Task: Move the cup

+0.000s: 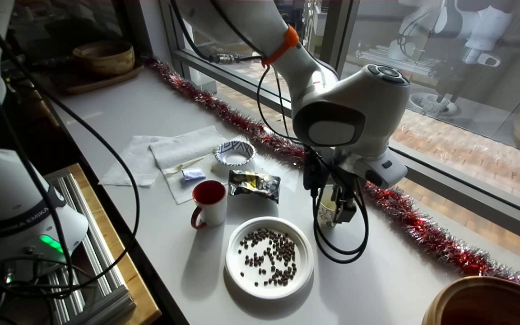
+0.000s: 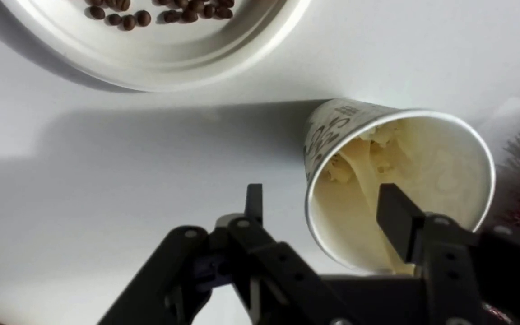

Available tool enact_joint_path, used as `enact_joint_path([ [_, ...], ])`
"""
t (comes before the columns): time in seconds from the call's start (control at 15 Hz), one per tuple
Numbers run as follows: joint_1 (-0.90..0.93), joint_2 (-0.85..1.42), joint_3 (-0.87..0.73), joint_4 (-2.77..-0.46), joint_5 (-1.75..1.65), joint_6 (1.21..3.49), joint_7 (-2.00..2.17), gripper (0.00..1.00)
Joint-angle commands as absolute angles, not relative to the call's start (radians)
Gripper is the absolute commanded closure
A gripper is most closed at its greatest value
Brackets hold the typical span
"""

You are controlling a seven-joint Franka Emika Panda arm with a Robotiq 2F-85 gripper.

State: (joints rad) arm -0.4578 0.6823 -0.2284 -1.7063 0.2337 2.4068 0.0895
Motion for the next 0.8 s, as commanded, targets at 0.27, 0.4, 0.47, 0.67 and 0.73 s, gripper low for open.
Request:
enact_joint_path([
  [0.27, -0.49, 0.761, -0.207, -1.593, 0.256, 2.332, 0.078, 0.86],
  [0.4, -0.491, 0.763, -0.208, -1.587, 0.254, 2.323, 0.074, 0.97],
  [0.47, -0.49, 0.761, -0.21, -1.585, 0.252, 2.313, 0.077, 0.97],
  [0.67, -0.48, 0.741, -0.225, -1.585, 0.239, 2.296, 0.092, 0.96],
  [0.73, -0.478, 0.731, -0.232, -1.59, 0.236, 2.304, 0.097, 0.96],
])
